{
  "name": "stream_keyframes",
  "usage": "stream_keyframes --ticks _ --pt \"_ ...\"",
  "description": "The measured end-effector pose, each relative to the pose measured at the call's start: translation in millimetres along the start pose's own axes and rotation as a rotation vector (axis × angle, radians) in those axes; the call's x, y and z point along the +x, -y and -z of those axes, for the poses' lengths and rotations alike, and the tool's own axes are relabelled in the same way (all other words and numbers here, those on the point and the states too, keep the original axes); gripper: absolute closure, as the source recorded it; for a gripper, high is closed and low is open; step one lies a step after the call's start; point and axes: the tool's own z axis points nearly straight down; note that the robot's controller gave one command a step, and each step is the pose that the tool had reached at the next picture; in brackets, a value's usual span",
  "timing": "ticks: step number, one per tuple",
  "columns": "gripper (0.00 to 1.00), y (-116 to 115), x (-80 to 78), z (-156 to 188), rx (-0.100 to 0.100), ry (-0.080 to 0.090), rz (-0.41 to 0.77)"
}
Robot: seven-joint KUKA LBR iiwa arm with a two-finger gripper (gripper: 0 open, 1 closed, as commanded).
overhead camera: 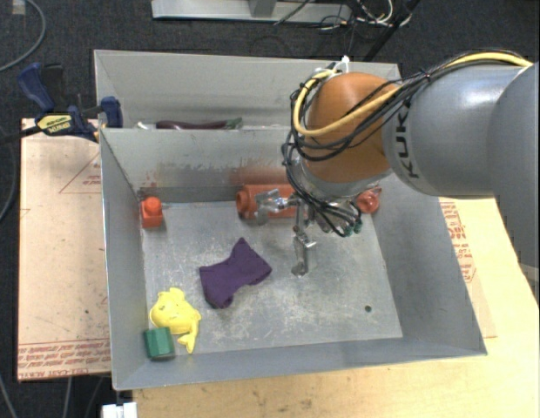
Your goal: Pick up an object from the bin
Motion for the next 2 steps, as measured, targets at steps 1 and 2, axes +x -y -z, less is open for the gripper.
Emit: stream_keyframes --ticks 1,2 --pt "0.00 -53.7 13.9 -14.4 -0.001 -0.001 0.121" --pt "1.00 -76.8 -12.5 -49.8 -0.001 0.004 0.605"
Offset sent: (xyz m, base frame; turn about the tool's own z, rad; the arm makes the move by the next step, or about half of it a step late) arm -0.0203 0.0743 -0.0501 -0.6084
